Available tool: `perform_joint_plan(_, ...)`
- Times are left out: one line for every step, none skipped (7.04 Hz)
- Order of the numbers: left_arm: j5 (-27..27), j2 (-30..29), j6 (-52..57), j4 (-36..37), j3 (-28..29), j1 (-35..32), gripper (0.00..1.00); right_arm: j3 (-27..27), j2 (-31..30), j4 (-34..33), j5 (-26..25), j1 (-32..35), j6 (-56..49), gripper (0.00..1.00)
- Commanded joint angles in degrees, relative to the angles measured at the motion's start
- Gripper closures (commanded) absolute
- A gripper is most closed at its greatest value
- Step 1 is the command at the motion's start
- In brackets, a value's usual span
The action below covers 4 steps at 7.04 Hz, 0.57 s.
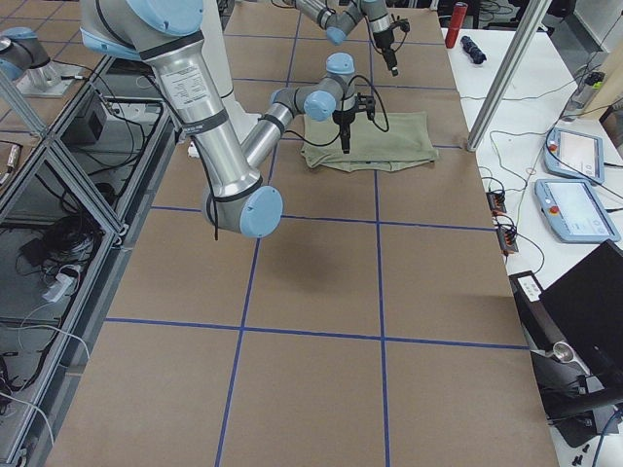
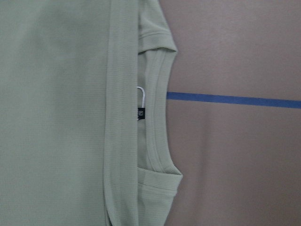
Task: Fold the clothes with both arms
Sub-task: 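Release the shirt and raise the left gripper while the right gripper moves over the shirt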
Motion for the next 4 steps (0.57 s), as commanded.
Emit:
perform_joint_plan(-1.38,2.95,0.19,3.17,-6.21,-0.05,0.00,-9.55,6.16,-0.22,-4.33,-5.10,-7.18,0.00)
perform_joint_plan(-1.38,2.96,0.10,3.09,-5.96,0.30,0.00,-13.42,8.35,-0.31,-5.05,-5.65,-12.69,0.00)
perform_joint_plan(-1.38,2.87,0.01,3.00,-5.61,0.47,0.00,-15.02,8.54,-0.22,-5.14,-6.44,-13.27,0.00)
perform_joint_plan(-1.29,2.96,0.01,2.91,-5.52,0.47,0.00,-15.30,8.46,-0.31,-5.15,-6.97,-13.27,0.00)
